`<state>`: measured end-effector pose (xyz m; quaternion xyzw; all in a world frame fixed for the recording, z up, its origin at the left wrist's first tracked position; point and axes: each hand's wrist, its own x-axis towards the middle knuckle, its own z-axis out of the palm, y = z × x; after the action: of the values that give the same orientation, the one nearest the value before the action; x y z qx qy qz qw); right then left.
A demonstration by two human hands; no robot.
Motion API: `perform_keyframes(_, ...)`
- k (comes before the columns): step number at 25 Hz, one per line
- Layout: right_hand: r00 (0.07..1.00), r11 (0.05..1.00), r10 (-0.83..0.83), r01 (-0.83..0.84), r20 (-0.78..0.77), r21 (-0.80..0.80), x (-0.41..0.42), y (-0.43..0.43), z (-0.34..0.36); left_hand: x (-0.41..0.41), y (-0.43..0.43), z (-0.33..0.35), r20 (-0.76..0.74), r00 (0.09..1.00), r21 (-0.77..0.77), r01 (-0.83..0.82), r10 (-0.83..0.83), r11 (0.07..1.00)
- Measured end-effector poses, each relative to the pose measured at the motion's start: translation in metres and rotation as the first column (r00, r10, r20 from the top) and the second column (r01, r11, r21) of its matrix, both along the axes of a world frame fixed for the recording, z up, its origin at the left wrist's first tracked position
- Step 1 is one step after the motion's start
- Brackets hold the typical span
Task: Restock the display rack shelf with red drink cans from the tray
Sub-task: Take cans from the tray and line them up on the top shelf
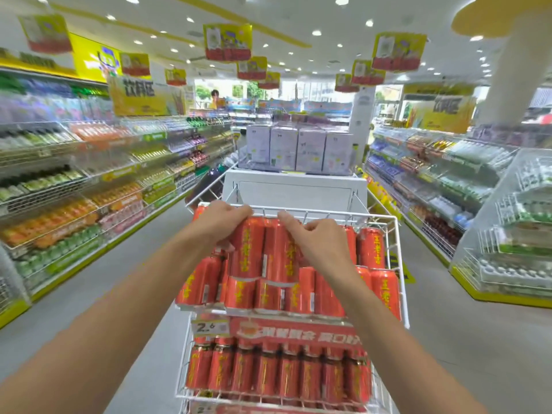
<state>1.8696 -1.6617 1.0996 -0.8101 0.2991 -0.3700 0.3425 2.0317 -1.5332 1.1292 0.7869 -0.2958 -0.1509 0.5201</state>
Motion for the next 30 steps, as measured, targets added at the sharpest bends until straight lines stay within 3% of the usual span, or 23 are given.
perform_keyframes(6, 0.985, 0.986, -0.166, 0.164, -0.043, -0.037, 0.079, -0.048, 0.012, 0.061, -0.059, 0.004, 0.089, 0.991, 0.0, -0.099, 0.099, 0.995)
perform_keyframes(14, 0.971, 0.975, -0.22, 0.222, -0.097, 0.004, 0.101, -0.06, -0.028, 0.066, -0.078, -0.035, 0.231, 0.928, 0.094, -0.319, 0.291, 0.943)
perform_keyframes(19, 0.963, 0.969, -0.242, 0.246, -0.12, 0.019, 0.104, -0.06, -0.032, 0.065, -0.083, -0.036, 0.226, 0.934, 0.142, -0.311, 0.275, 0.94)
perform_keyframes(23, 0.959, 0.97, -0.24, 0.245, -0.148, 0.01, 0.105, -0.062, -0.032, 0.06, -0.08, -0.044, 0.243, 0.955, 0.201, -0.22, 0.168, 0.955)
perform_keyframes(30, 0.944, 0.972, -0.235, 0.225, -0.232, -0.066, 0.102, -0.063, -0.036, 0.057, -0.073, -0.042, 0.228, 0.967, 0.146, -0.148, 0.113, 0.978)
